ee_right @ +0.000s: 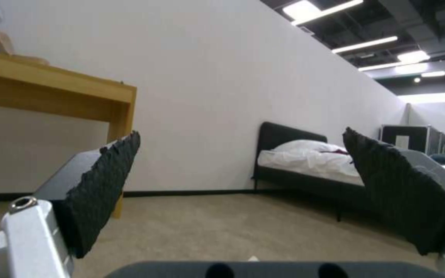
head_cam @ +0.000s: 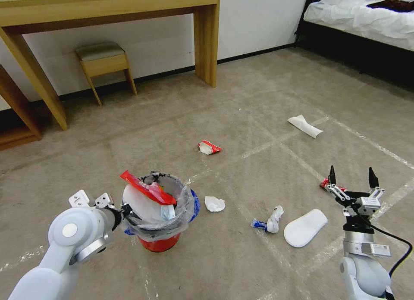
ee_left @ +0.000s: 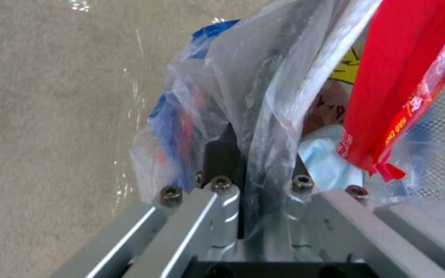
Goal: Pick up the trash bin and place the garbage on the floor into it.
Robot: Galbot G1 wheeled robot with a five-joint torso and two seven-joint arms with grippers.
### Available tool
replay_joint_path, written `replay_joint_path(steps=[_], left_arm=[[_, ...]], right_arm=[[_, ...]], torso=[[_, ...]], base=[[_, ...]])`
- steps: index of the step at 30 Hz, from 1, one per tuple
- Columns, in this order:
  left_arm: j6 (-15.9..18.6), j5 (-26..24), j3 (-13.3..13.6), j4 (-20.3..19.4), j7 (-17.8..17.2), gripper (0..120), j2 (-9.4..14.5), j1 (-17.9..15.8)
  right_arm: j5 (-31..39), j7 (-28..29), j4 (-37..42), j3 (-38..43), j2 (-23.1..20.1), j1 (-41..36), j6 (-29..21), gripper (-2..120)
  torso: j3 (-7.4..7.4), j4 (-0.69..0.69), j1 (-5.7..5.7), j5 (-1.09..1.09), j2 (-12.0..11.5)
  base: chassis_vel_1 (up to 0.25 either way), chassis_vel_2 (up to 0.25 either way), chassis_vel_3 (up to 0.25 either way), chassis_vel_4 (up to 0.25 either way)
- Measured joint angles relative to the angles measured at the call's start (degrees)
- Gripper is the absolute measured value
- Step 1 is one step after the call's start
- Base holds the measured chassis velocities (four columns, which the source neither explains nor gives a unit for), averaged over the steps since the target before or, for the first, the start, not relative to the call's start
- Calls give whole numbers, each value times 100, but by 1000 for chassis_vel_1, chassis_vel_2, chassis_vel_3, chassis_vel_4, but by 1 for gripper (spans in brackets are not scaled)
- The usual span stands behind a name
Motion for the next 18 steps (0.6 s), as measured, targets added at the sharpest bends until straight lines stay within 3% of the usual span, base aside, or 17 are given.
replay_joint_path(steps=[9,18], left_arm=[[13,0,2,-29,2,4,-21,4],[-8,-19,-2,-28,1,4,-10,4]], right_arm=[[-39,87,-68,-45,-32,62,162,100],[-52,78,-136,-81,-43,144,207,100]], torso=[[0,1,0,0,0],[0,-1,0,0,0]], base=[[-63,48,41,-65],[-58,-26,-39,-54]])
